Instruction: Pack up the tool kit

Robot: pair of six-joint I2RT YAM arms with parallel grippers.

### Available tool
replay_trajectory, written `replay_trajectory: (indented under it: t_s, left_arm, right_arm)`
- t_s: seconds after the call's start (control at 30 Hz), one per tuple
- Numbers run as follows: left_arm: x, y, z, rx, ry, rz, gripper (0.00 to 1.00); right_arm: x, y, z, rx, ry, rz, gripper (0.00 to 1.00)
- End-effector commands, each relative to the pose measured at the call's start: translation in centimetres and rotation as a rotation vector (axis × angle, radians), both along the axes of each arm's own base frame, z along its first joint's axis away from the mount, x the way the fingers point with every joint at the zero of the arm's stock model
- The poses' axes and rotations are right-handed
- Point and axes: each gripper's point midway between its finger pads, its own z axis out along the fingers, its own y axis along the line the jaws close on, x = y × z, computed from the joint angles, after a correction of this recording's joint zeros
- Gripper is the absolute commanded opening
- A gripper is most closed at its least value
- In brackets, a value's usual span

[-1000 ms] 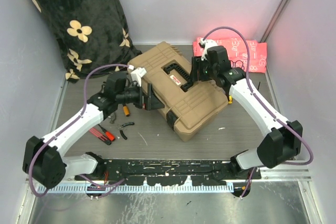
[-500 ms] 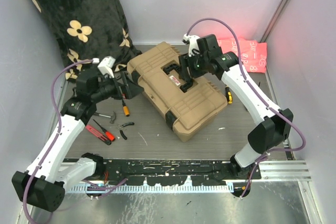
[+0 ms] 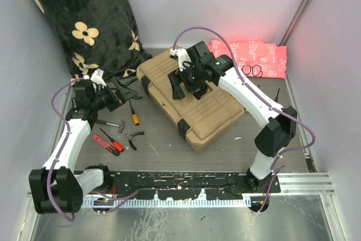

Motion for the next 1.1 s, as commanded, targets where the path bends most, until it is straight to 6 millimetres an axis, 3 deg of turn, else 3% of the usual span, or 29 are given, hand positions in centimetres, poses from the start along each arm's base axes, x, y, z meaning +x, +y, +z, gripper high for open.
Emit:
replay_trajectory:
  t_s: [0.0, 0.23, 0.5, 0.83, 1.07]
  left_arm:
    - [1.8, -0.6, -0.2, -0.100, -0.047, 0.000, 0.98]
    - [5.3, -1.9, -4.2, -0.326, 0.014, 0.017, 0.98]
    - [8.6, -4.0, -3.3, -0.421, -0.066, -0.073, 0.98]
    - [9.4, -7.0, -2.5, -0.468, -0.088, -0.171, 0.98]
    - [11.0, -8.2, -2.8, -0.508, -0.090, -0.211, 0.98]
  right_arm:
    - [-0.3, 0.8, -0.7, -0.044, 0.015, 0.029, 0.88]
    - [-0.5, 1.8, -3.7, -0.206, 0.027, 0.023, 0.97]
    - [-0.8, 1.6, -4.8, -0.221, 0.049, -0.009, 0.98]
    - [-0.5, 1.1, -7.0, -0.263, 0.088, -0.068, 0.95]
    - [0.4, 2.2, -8.3, -0.247, 0.132, -0.079, 0.93]
